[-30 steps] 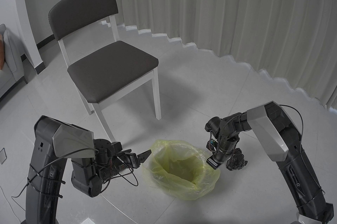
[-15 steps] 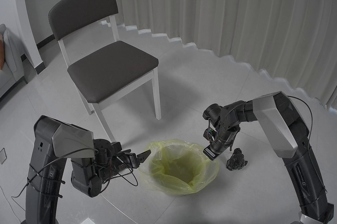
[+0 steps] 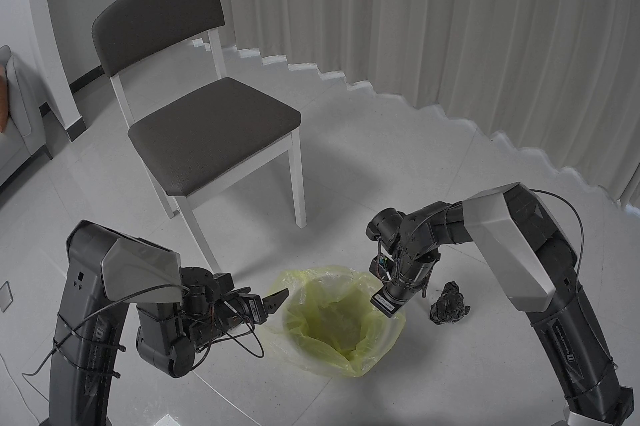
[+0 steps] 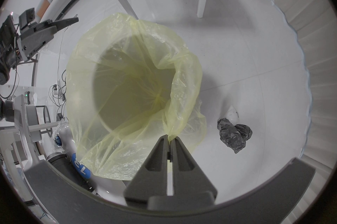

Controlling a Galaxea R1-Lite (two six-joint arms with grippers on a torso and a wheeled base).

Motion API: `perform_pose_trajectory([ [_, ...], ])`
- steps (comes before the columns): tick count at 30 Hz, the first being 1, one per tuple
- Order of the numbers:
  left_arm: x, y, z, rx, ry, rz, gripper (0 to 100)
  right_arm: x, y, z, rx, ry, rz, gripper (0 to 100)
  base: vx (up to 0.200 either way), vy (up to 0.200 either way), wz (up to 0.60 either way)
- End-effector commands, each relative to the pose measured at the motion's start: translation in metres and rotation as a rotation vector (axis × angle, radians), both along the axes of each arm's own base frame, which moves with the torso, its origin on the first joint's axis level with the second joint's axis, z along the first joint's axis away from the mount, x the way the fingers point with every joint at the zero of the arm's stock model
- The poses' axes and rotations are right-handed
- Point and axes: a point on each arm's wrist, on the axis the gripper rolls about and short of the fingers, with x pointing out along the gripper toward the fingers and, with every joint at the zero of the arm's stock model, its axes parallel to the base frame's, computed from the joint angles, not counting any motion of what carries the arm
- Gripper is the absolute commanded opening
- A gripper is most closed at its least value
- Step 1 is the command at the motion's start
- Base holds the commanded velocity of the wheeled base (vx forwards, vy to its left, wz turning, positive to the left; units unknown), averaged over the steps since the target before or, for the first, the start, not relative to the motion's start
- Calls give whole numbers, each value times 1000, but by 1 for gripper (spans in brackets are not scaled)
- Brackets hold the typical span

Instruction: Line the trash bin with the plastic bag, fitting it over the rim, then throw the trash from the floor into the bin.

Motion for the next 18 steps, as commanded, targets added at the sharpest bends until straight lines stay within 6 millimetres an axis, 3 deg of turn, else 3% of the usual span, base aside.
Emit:
perform_pose_trajectory([
  [1,-1,-2,0,-3,-11,-2,100,-1,-2,-14,-14,28,-4,0,0,0,0],
  [9,0,-2,-2,0,-9,4,100,0,-3,-12,-14,28,-5,0,0,0,0],
  [10,1,-2,-3,0,-11,4,100,0,-3,-11,-13,26,-8,100,0,0,0],
  [13,3,-2,-5,2,-13,16,100,0,-4,-7,-14,24,-9,100,0,0,0],
  [18,12,-3,-12,11,-32,54,100,1,-4,28,1,-35,-28,100,0,0,0],
])
